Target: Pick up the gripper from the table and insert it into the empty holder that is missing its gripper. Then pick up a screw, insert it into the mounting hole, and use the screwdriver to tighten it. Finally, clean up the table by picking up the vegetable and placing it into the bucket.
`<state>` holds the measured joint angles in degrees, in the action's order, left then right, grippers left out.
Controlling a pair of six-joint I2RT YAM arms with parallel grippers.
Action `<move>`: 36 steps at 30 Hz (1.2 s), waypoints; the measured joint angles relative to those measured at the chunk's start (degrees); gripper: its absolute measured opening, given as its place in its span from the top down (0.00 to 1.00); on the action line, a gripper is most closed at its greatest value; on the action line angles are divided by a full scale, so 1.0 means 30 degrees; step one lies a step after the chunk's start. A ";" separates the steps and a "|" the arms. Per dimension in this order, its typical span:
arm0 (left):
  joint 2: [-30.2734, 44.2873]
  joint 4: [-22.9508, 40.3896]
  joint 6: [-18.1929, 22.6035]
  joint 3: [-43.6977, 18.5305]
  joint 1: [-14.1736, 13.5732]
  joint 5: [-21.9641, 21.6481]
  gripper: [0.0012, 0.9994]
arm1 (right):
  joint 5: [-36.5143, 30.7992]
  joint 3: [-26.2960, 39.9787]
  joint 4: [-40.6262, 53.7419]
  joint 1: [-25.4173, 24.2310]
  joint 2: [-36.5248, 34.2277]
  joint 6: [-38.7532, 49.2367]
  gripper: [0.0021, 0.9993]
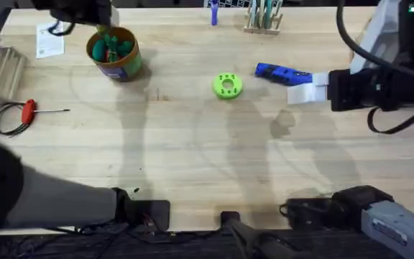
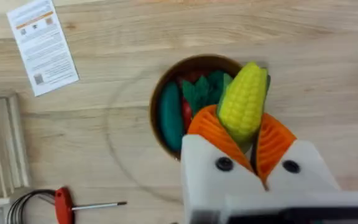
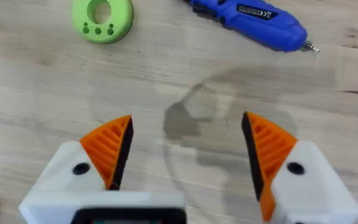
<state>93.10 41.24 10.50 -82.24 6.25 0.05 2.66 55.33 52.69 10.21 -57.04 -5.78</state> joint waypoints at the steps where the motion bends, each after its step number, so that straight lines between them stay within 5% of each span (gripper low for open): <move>1: 0.0455 -0.0257 0.0000 0.0000 0.0017 0.0024 0.97 | 0.0000 0.0000 -0.0005 -0.0002 0.0007 0.0000 0.01; 5: 0.2041 -0.0845 0.0101 0.0000 0.0019 0.0065 0.95 | 0.0000 0.0000 0.0000 0.0002 0.0000 0.0000 0.01; 11: 0.2451 -0.0958 0.0139 0.0007 0.0019 0.0066 0.07 | 0.0000 0.0000 0.0000 -0.0003 0.0000 0.0000 0.01; 12: 0.2388 -0.0882 0.0116 0.0007 0.0019 0.0059 0.03 | 0.0000 0.0000 -0.0007 -0.0004 0.0000 0.0000 0.01; 22: -0.0361 0.2329 -0.1359 0.0007 0.0019 0.0398 0.01 | 0.0000 0.0000 0.0000 0.0001 0.0006 0.0000 0.01; 27: -0.3584 0.3347 -0.1666 0.0365 0.0019 0.2060 0.01 | 0.0000 0.0000 0.0000 0.0000 0.0007 0.0000 0.01; 36: -1.0278 0.4190 -0.1810 0.7197 -0.0458 0.3496 0.01 | 0.0000 0.0000 0.0000 -0.0001 0.0000 0.0000 0.01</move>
<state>62.27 53.81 5.07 -60.65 4.87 10.54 2.66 55.33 52.69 10.21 -57.04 -5.78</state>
